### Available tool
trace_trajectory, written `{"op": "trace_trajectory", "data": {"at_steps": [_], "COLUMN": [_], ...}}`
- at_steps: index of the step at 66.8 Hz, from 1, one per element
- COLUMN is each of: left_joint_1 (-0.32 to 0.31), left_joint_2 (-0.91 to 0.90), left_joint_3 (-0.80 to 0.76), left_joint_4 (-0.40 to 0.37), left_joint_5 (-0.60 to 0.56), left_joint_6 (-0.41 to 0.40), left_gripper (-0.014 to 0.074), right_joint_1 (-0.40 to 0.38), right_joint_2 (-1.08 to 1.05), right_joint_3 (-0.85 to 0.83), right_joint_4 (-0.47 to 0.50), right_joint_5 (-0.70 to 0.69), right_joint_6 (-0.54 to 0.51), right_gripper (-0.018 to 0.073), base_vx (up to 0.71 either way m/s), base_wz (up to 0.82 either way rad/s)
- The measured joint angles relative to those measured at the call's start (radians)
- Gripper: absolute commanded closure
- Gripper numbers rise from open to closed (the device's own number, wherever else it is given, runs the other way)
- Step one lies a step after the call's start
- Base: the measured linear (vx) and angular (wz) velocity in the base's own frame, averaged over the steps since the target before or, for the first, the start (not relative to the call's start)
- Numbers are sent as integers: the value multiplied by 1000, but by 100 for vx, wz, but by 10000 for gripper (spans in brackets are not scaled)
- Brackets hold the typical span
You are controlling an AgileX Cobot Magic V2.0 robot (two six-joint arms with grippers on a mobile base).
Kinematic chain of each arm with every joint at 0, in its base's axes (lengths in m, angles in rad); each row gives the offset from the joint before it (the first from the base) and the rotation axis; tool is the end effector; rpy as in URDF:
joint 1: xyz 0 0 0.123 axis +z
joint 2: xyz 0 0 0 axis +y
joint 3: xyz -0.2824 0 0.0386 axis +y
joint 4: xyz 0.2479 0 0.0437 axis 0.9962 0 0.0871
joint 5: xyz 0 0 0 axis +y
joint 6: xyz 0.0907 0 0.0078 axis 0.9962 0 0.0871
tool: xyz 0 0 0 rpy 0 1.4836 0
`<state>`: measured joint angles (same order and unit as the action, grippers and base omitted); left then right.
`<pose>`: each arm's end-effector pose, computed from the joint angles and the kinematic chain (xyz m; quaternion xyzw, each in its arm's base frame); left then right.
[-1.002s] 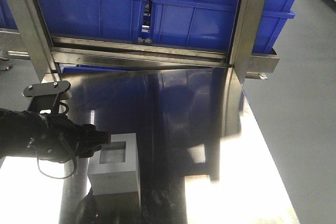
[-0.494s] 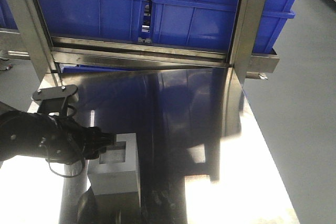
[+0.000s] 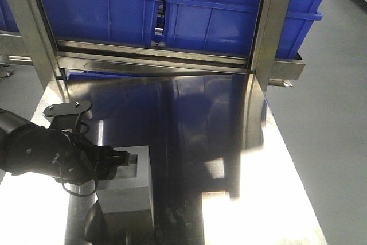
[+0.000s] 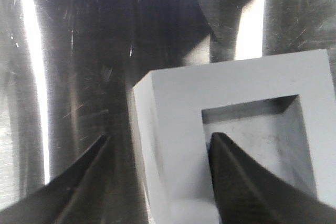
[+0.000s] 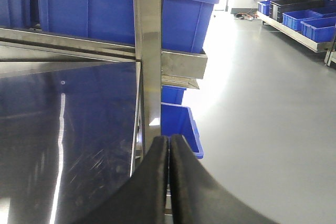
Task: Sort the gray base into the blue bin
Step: 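Reach the left gripper down to the gray block's recessed top, then close the left gripper on the gray block's rim, then lift the gray block with the left gripper toward the robot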
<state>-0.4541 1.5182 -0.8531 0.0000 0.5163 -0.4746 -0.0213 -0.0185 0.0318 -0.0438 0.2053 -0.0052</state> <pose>0.2583 -0.1261 0.2075 -0.0100 0.9717 -0.1057 0.2111 0.0556 -0.0020 0.1847 -0.0071 0.7519 -0.0262 0.6587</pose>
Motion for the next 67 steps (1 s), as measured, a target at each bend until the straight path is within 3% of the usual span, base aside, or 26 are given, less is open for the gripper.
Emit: {"op": "trace_trajectory", "data": {"at_steps": [17,36,56,67], "left_joint_1": [0,-2,-2,-21], "left_joint_2": [3,3,-26,-132], "left_joint_3": [-4,-6,1,2], "left_joint_4": [0,0,0,45], "left_joint_5": [-3,-4,-6,-33], "left_joint_6": [8,15,24,27], "left_gripper": [334,608,605,605], "right_joint_1": [0,0,0,0], "right_joint_2": [0,0,0,0], "right_joint_3": [0,0,0,0], "right_joint_4": [0,0,0,0], "right_joint_5": [0,0,0,0], "right_joint_6": [0,0,5,0], "right_gripper": [564,564,564,564], "base_vx": [0,0,0,0], "base_wz": [0,0,0,0]}}
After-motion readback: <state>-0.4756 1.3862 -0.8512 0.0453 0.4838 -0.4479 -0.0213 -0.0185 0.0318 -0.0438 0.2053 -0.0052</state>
